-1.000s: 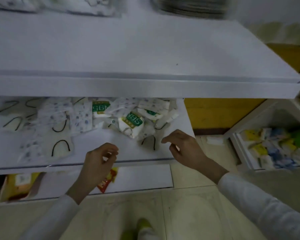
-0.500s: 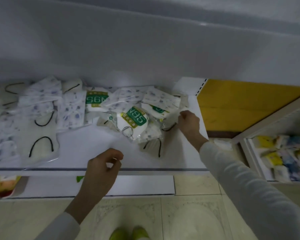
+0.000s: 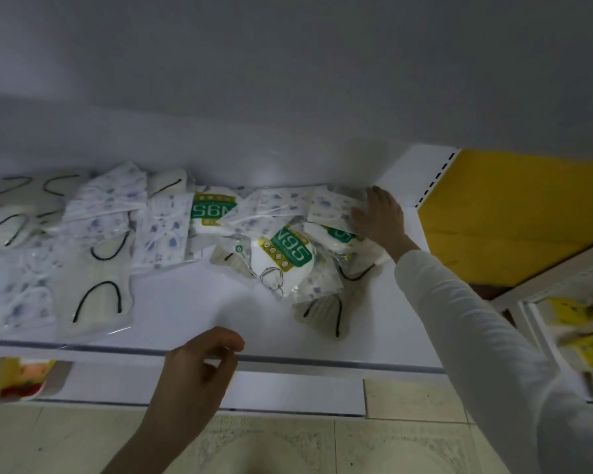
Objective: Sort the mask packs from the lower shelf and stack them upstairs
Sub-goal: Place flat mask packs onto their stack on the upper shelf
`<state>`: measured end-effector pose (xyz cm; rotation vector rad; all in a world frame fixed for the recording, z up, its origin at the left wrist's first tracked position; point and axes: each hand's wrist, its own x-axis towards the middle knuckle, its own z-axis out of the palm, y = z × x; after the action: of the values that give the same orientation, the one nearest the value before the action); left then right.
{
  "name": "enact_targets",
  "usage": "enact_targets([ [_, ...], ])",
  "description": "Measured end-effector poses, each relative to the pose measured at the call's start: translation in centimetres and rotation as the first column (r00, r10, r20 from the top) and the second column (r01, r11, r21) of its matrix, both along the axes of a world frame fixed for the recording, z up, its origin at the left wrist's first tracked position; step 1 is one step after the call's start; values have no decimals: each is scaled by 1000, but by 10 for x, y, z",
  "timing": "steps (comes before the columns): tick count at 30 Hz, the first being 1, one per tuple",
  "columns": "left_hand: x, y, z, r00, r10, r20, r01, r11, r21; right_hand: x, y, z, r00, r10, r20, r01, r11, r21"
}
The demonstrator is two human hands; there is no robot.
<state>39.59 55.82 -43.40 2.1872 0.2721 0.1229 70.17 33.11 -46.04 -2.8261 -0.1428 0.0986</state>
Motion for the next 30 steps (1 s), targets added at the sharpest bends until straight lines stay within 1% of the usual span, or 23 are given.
enact_targets([
  [1,-1,1,-1,1000,-1,2,1,1000,9,4,1,0,997,70,-41,-71,997,-42],
  [3,-2,1,-4,1000,-8,2,8,999,33,5,3,4,986,126,-110,-137,985,-101],
  [7,3,-5,-7,1000,-17,-16,17,1000,0,-1,2,13,994,91,-62,-103,971,-214],
  [8,6,-7,-7,1000,-29,-12,29,1000,-8,-2,0,14,994,77,-76,-92,974,-207],
  [11,15,-9,-8,999,-40,-7,40,999,-14,-7,-7,12,990,12,-139,-25,996,-91],
  [15,24,-12,-11,997,-82,-11,83,997,4,-15,-11,5,997,12,-82,-23,991,-133],
  [18,30,-14,-13,994,-111,-19,111,994,3,-17,-10,2,994,-3,-107,-2,999,-50],
  [21,39,-11,-16,992,-118,-40,118,993,-9,-20,-6,6,989,-42,-144,40,999,-19],
  [23,44,-8,-18,993,-105,-54,104,994,-23,-25,-1,8,990,-54,-127,58,998,28],
  [25,48,-8,-16,995,-44,-89,33,992,-123,-34,9,17,996,-71,-58,79,985,151],
  [26,51,-8,-13,993,1,-115,-26,977,-213,-41,16,24,996,-83,-46,92,963,254],
  [27,55,-9,-10,988,50,-143,-94,944,-317,-51,26,33,995,-77,-69,97,924,369],
  [28,58,-10,-7,980,89,-176,-158,887,-433,-61,36,41,991,-35,-133,95,873,478],
  [29,62,-10,-4,971,111,-212,-213,802,-559,-72,46,46,977,44,-207,83,820,566],
  [30,66,-11,-1,961,125,-245,-262,691,-674,-85,56,49,954,143,-262,53,783,620],
])
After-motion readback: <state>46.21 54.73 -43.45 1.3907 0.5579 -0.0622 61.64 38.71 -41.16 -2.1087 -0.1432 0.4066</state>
